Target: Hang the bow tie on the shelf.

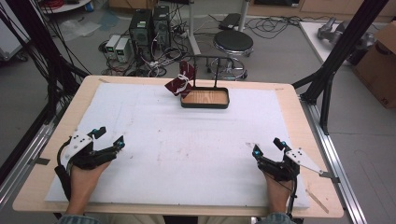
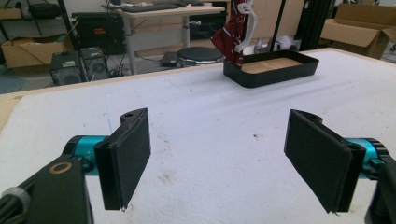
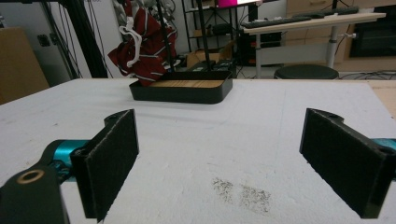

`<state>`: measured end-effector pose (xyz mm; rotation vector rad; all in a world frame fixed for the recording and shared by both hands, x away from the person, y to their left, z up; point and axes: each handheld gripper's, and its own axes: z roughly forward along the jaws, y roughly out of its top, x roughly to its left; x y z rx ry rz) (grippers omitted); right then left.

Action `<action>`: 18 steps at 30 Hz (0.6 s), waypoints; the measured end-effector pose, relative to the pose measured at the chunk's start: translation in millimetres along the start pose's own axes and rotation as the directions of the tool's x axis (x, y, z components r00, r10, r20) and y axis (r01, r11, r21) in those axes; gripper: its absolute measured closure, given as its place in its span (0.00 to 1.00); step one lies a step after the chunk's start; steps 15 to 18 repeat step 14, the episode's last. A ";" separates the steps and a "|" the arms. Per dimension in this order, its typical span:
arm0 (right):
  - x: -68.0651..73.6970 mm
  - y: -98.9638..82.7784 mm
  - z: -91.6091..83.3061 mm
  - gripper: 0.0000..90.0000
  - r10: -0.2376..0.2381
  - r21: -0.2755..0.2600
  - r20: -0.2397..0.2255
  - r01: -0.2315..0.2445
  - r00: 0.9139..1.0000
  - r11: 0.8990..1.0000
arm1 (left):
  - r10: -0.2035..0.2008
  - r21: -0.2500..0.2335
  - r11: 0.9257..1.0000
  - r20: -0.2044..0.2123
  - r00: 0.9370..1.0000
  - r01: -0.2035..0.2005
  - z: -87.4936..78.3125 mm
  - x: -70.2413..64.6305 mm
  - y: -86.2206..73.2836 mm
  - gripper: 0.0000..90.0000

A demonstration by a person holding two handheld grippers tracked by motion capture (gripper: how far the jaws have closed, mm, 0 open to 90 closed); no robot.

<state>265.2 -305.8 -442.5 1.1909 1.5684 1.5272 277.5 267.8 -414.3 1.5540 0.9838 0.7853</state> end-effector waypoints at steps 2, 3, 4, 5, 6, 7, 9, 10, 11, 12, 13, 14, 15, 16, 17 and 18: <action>0.0 0.0 0.0 0.12 0.001 0.001 0.000 -0.001 1.000 1.000 | -0.002 0.003 1.000 0.002 1.000 0.002 0.4 -0.2 -1.3 0.26; 0.0 0.0 0.0 0.12 0.000 0.000 0.000 0.000 1.000 1.000 | 0.000 0.003 1.000 0.003 1.000 0.000 0.6 -0.1 -1.7 0.26; 0.0 0.0 -0.1 0.12 0.001 -0.001 0.000 -0.001 1.000 1.000 | 0.003 0.005 1.000 0.004 1.000 -0.003 0.6 0.0 -2.2 0.26; 0.1 0.0 0.0 0.12 0.000 0.000 0.000 0.000 1.000 1.000 | 0.001 0.005 1.000 0.003 1.000 -0.001 0.5 0.0 -2.4 0.26; 0.0 -0.1 0.1 0.12 -0.002 0.000 0.001 0.002 1.000 1.000 | 0.003 0.007 1.000 0.003 1.000 -0.003 0.3 0.2 -2.5 0.26; 0.5 -0.1 0.0 0.12 0.002 0.002 -0.002 -0.002 1.000 1.000 | 0.005 0.009 1.000 0.002 1.000 -0.005 0.2 0.3 -2.5 0.26; -0.1 0.0 0.1 0.12 -0.004 -0.002 0.001 0.004 1.000 1.000 | 0.005 0.008 1.000 0.002 1.000 -0.005 -0.2 0.4 -2.3 0.26; 0.4 -0.1 0.0 0.12 0.000 0.001 -0.001 0.000 1.000 1.000 | 0.003 0.007 1.000 0.003 1.000 -0.003 -0.2 0.4 -2.3 0.26; 0.0 0.0 0.2 0.12 -0.004 -0.002 0.001 0.004 1.000 1.000 | 0.004 0.010 1.000 0.003 1.000 -0.004 -0.1 0.5 -2.5 0.25; 0.1 0.0 0.2 0.12 -0.004 -0.002 0.001 0.004 1.000 1.000 | 0.000 0.010 1.000 0.003 1.000 0.000 0.1 0.1 -2.9 0.25; 0.1 -0.1 0.2 0.12 -0.004 -0.002 0.001 0.004 1.000 1.000 | 0.000 0.011 1.000 0.005 1.000 0.000 0.2 0.0 -3.2 0.25; 0.1 0.0 0.2 0.12 -0.003 -0.002 0.002 0.003 1.000 1.000 | -0.001 0.011 1.000 0.006 1.000 0.001 0.5 -0.1 -3.6 0.25; 0.1 0.0 0.2 0.12 -0.003 -0.002 0.002 0.003 1.000 1.000 | -0.001 0.011 1.000 0.006 1.000 0.001 0.5 -0.1 -3.6 0.25; 0.1 0.0 0.2 0.12 -0.003 -0.002 0.002 0.003 1.000 1.000 | -0.001 0.011 1.000 0.006 1.000 0.001 0.5 -0.1 -3.6 0.25; 0.1 0.0 0.2 0.12 -0.003 -0.002 0.002 0.003 1.000 1.000 | -0.001 0.011 1.000 0.006 1.000 0.001 0.5 -0.1 -3.6 0.25; 0.1 0.0 0.2 0.12 -0.003 -0.002 0.002 0.003 1.000 1.000 | -0.001 0.011 1.000 0.006 1.000 0.001 0.5 -0.1 -3.6 0.25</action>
